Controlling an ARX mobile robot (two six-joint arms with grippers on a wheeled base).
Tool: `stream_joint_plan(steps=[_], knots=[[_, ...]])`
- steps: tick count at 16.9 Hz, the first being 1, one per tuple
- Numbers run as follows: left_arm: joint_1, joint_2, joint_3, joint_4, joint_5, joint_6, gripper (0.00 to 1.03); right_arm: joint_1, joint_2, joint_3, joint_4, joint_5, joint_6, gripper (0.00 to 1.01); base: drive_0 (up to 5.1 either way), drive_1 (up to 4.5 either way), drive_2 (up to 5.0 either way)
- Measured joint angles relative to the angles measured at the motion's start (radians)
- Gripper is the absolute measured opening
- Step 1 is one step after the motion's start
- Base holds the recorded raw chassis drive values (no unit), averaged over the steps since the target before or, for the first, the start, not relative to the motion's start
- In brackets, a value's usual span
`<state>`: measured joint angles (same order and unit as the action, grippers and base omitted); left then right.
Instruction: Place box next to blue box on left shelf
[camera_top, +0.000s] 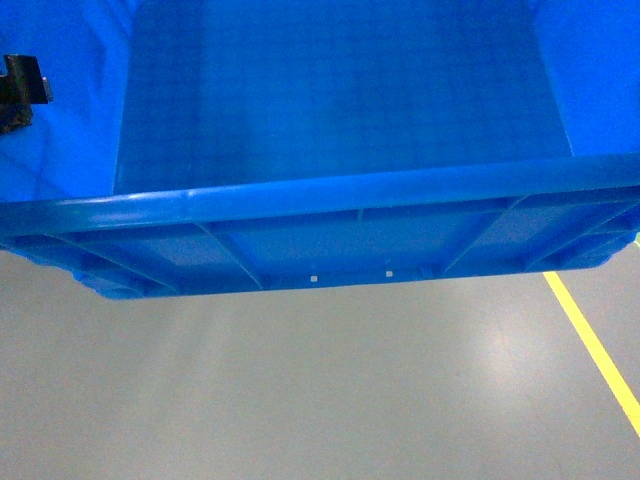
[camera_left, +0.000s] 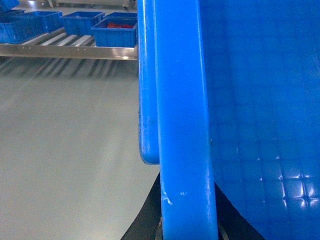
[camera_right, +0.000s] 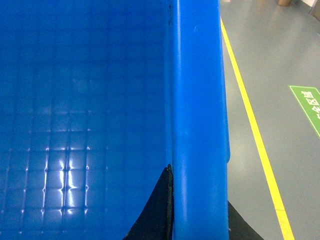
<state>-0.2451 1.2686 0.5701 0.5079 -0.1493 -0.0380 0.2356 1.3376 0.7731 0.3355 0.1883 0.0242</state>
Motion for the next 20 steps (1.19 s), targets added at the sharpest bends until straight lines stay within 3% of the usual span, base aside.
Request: stream_joint_plan(steps=[20], knots=[[0.000,0.000,0.000,-0.001,0.000,0.000,0.06,0.000,0.000,0.000,0.001,0.000,0.000,0.08,0.0,4.38,-4.3]])
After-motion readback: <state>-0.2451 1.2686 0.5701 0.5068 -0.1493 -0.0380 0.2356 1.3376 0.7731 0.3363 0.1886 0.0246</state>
